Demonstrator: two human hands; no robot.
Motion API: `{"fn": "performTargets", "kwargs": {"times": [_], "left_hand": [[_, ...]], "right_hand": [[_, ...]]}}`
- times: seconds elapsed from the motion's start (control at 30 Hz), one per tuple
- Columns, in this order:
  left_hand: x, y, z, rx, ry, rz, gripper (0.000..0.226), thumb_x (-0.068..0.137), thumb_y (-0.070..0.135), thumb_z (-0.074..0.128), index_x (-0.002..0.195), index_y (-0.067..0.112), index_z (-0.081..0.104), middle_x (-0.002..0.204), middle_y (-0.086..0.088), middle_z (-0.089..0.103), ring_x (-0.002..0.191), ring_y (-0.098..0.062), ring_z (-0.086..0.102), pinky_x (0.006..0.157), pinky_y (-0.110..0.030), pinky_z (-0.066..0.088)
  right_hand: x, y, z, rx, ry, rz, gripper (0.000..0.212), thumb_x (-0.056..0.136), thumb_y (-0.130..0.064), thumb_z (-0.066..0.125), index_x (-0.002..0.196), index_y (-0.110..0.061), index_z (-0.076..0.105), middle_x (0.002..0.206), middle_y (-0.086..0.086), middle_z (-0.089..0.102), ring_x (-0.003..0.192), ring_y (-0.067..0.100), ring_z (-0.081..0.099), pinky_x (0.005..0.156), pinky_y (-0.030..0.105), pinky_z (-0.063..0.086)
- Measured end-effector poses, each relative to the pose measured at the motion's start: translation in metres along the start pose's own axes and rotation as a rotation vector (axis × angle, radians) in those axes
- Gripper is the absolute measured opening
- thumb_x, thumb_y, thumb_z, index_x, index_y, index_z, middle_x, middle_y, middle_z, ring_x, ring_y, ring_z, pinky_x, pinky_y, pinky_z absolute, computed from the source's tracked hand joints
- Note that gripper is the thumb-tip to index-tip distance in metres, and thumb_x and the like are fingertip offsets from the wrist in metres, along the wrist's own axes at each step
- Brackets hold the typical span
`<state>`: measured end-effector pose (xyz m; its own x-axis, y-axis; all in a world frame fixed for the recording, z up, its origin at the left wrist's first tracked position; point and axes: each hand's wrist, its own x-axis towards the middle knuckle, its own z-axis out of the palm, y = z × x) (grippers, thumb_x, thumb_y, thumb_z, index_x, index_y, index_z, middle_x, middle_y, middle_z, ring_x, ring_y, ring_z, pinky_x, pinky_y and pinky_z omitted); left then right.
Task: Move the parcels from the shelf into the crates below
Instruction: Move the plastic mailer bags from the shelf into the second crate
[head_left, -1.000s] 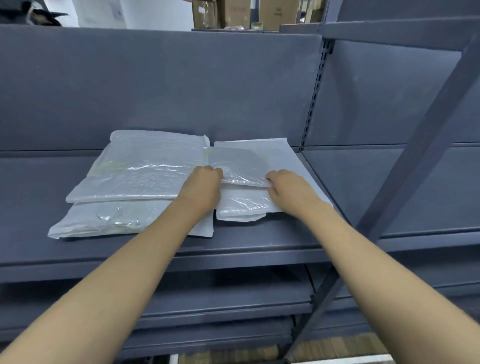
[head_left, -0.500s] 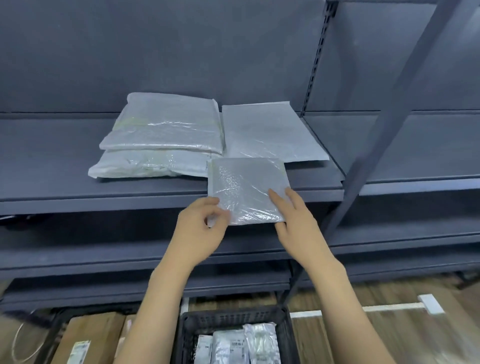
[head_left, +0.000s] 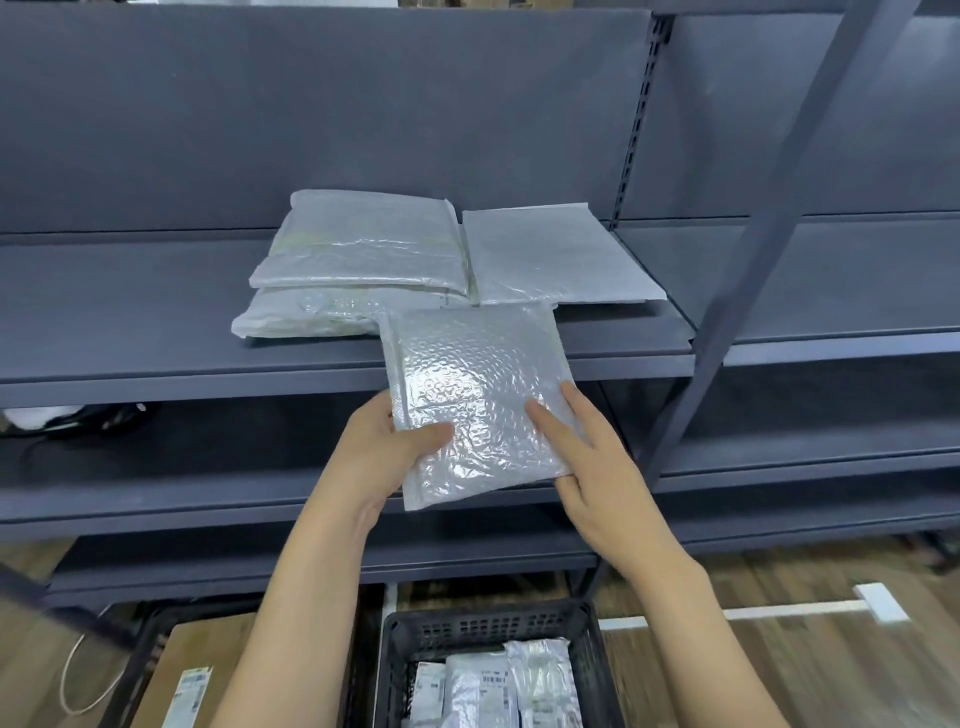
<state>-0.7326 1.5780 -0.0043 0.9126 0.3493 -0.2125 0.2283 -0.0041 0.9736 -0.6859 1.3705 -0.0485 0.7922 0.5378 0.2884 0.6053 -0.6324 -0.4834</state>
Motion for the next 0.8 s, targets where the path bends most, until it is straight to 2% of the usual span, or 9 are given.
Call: {"fn": "performTargets", "kwargs": {"times": [0.13, 0.2, 0.27, 0.33, 0.4, 0.5, 0.6, 0.67, 0.8], "left_hand": [[-0.011, 0.009, -0.004, 0.148, 0.114, 0.188, 0.035, 0.082, 0.001, 0.068, 0.109, 0.023, 0.062, 0.099, 0.011, 0.070, 0.091, -0.006, 0.066, 0.074, -0.018, 0.049], [-0.017, 0.011, -0.007, 0.264, 0.167, 0.296, 0.034, 0.082, 0.002, 0.067, 0.104, 0.027, 0.062, 0.096, 0.014, 0.068, 0.089, -0.002, 0.063, 0.070, -0.013, 0.046], [-0.020, 0.013, -0.009, 0.307, 0.196, 0.357, 0.027, 0.082, 0.002, 0.066, 0.097, 0.024, 0.063, 0.091, 0.009, 0.069, 0.085, -0.010, 0.064, 0.070, -0.020, 0.049], [-0.022, 0.013, -0.012, 0.307, 0.197, 0.403, 0.018, 0.082, 0.001, 0.065, 0.089, 0.018, 0.064, 0.083, 0.007, 0.070, 0.078, -0.016, 0.063, 0.067, -0.022, 0.048], [-0.025, 0.012, -0.013, 0.312, 0.183, 0.468, 0.022, 0.083, -0.002, 0.064, 0.073, 0.018, 0.061, 0.070, 0.016, 0.067, 0.064, -0.004, 0.059, 0.059, -0.011, 0.042], [-0.028, 0.010, -0.018, 0.323, 0.171, 0.561, 0.039, 0.076, -0.018, 0.059, 0.064, 0.019, 0.057, 0.081, 0.021, 0.067, 0.082, 0.010, 0.062, 0.068, -0.007, 0.044], [-0.027, 0.009, -0.025, 0.353, 0.210, 0.694, 0.052, 0.069, -0.020, 0.065, 0.062, 0.031, 0.056, 0.088, 0.023, 0.067, 0.105, 0.008, 0.056, 0.083, -0.009, 0.043], [-0.028, 0.009, -0.027, 0.417, 0.235, 0.772, 0.049, 0.070, -0.012, 0.072, 0.061, 0.033, 0.055, 0.093, 0.023, 0.066, 0.117, 0.001, 0.049, 0.091, -0.011, 0.040], [-0.031, 0.013, -0.028, 0.508, 0.265, 0.903, 0.015, 0.072, 0.023, 0.074, 0.076, 0.026, 0.060, 0.099, 0.029, 0.060, 0.118, -0.002, 0.044, 0.100, -0.033, 0.038]], "right_hand": [[0.003, -0.005, -0.008, 0.027, -0.028, -0.041, 0.077, 0.093, -0.020, 0.057, 0.146, -0.044, 0.008, 0.157, -0.016, -0.006, 0.144, 0.000, -0.001, 0.117, 0.026, 0.020], [0.006, -0.009, -0.015, 0.070, 0.051, -0.030, 0.081, 0.092, -0.027, 0.060, 0.150, -0.037, 0.003, 0.158, -0.014, -0.001, 0.144, -0.001, 0.000, 0.117, 0.022, 0.013], [0.008, -0.013, -0.025, 0.116, 0.162, 0.002, 0.087, 0.092, -0.029, 0.062, 0.147, -0.034, -0.006, 0.157, -0.015, 0.002, 0.144, 0.000, 0.001, 0.116, 0.020, 0.009], [0.009, -0.016, -0.030, 0.180, 0.249, 0.041, 0.096, 0.090, -0.029, 0.065, 0.140, -0.045, -0.016, 0.154, -0.019, 0.001, 0.143, -0.002, 0.002, 0.114, 0.015, 0.008], [0.009, -0.020, -0.032, 0.281, 0.306, 0.065, 0.102, 0.087, -0.024, 0.068, 0.136, -0.054, -0.016, 0.154, -0.022, 0.006, 0.141, -0.006, 0.008, 0.109, 0.005, 0.010], [0.009, -0.019, -0.029, 0.263, 0.361, 0.013, 0.084, 0.084, -0.014, 0.071, 0.146, -0.037, 0.019, 0.153, -0.013, 0.021, 0.140, -0.002, 0.019, 0.109, 0.008, 0.019], [0.009, -0.016, -0.023, 0.198, 0.410, -0.031, 0.048, 0.074, 0.007, 0.070, 0.116, -0.014, 0.060, 0.146, 0.008, 0.034, 0.133, 0.014, 0.035, 0.102, 0.029, 0.035], [0.008, -0.015, -0.019, 0.129, 0.413, -0.066, 0.041, 0.068, 0.014, 0.064, 0.104, -0.007, 0.065, 0.143, 0.012, 0.039, 0.127, 0.026, 0.043, 0.098, 0.032, 0.038], [0.009, -0.018, -0.014, 0.049, 0.346, -0.150, 0.055, 0.073, 0.001, 0.057, 0.126, -0.012, 0.059, 0.141, 0.007, 0.047, 0.127, 0.018, 0.043, 0.105, 0.019, 0.031]]}}
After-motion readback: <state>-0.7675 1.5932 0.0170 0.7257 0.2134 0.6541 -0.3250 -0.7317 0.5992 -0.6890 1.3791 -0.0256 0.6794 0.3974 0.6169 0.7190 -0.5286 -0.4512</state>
